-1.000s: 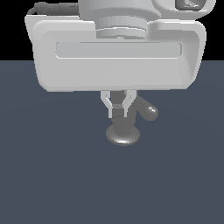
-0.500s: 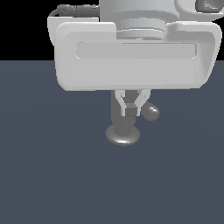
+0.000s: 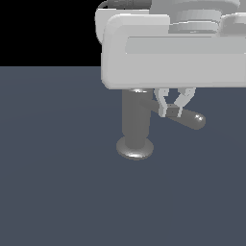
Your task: Turn on the faucet by rotating a designated handle.
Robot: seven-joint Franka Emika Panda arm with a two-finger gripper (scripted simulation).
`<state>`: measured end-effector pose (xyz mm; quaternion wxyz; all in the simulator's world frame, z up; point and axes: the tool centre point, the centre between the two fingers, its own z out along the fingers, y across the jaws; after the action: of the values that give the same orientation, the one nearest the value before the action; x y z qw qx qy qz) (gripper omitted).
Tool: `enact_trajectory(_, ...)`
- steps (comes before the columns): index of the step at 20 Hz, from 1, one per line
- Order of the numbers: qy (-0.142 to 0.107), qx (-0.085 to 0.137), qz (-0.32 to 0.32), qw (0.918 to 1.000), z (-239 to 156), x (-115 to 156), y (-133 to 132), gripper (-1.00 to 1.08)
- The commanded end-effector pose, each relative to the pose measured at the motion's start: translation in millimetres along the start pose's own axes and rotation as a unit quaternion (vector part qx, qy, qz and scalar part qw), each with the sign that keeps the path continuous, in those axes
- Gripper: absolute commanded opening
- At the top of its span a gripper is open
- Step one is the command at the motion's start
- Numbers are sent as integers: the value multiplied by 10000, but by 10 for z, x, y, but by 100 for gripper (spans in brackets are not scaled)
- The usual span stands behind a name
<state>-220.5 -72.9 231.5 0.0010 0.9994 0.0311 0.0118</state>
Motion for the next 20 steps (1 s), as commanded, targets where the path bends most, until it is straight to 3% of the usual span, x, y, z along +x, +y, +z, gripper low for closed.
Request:
enact_trajectory(1,-117,14,-16,9999,110,-16,98,-100)
enact_trajectory(20,-117,14,-16,9999,116,124,881,-100)
